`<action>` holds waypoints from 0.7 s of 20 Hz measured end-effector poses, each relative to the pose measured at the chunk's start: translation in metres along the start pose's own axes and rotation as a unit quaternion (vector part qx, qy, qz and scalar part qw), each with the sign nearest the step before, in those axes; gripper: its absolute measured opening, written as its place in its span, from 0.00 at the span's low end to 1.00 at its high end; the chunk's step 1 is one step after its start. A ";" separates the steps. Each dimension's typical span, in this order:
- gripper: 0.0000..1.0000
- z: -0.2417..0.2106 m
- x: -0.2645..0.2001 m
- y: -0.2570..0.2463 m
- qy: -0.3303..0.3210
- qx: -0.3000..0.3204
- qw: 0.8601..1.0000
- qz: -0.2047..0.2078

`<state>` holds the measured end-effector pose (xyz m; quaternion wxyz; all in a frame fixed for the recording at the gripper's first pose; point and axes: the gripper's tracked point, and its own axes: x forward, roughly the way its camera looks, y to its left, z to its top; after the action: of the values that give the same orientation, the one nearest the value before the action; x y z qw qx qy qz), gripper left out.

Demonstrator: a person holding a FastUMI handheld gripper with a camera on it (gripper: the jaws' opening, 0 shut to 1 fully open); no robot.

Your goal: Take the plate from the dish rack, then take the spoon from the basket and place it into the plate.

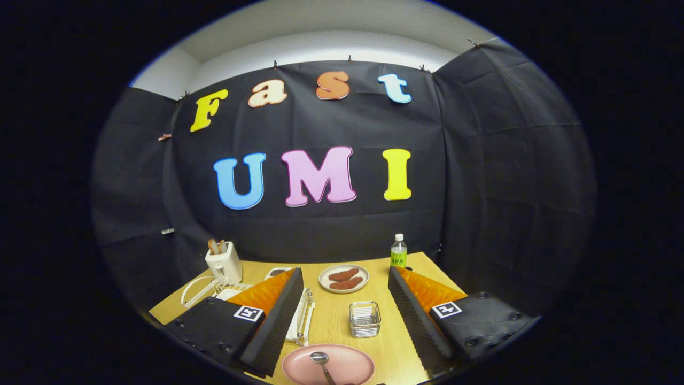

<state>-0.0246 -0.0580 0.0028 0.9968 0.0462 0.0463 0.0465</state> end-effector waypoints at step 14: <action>0.98 0.026 -0.032 -0.019 -0.025 -0.016 0.999 -0.037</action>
<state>-0.0523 -0.0825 0.0296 0.9993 0.0297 0.0224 0.0093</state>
